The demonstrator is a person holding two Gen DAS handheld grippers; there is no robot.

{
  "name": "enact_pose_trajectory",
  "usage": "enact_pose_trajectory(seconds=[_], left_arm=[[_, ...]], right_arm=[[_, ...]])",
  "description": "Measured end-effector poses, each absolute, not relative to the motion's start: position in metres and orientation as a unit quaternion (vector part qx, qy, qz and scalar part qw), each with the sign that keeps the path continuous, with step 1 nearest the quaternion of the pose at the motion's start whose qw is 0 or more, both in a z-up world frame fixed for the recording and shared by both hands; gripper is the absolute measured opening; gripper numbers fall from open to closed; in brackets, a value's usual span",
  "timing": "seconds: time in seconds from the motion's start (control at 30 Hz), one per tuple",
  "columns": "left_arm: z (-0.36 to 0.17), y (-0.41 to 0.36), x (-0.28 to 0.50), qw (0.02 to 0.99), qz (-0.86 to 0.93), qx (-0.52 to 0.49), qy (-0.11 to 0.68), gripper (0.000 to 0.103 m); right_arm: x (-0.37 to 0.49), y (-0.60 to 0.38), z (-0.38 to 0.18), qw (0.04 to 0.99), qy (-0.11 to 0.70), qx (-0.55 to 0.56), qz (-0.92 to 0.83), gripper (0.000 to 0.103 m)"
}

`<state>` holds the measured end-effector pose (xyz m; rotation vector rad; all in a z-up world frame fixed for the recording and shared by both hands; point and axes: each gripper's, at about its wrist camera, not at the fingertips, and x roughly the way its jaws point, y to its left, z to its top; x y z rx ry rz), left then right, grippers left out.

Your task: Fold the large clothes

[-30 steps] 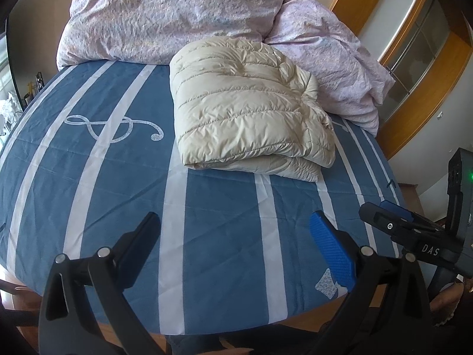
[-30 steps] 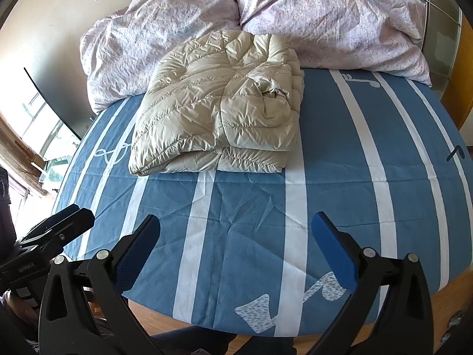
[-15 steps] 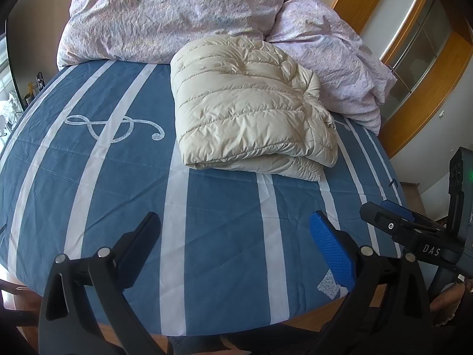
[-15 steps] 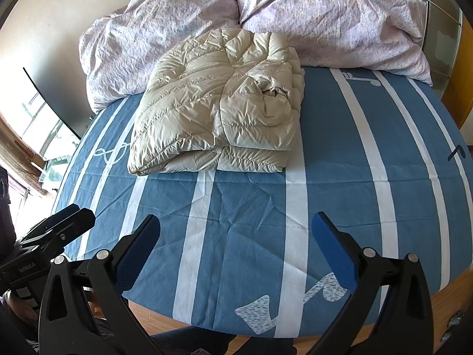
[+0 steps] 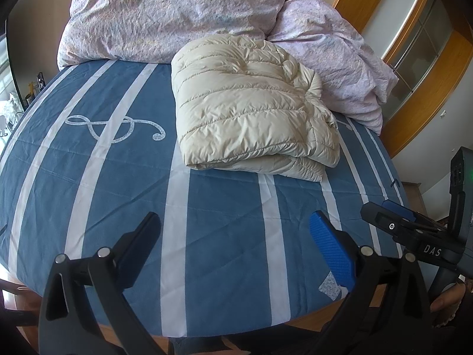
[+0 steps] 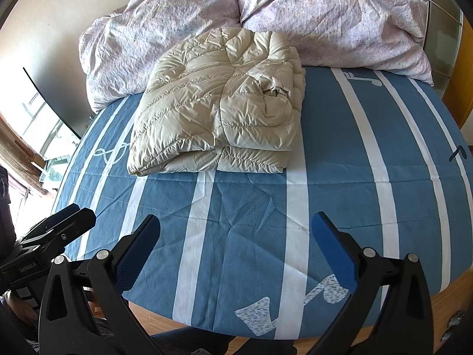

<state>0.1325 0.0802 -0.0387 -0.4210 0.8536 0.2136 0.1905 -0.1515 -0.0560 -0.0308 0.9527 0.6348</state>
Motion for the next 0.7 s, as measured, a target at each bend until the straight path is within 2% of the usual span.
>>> enact_pose_trajectory(seconds=[0.7], left_arm=[[-0.0397,0.0823,0.1327,0.883,0.103,-0.202,0.411,0.100]], right_arm=[[0.1916,-0.1504,-0.0562,0.840,0.452,-0.015,0.300,0.102]])
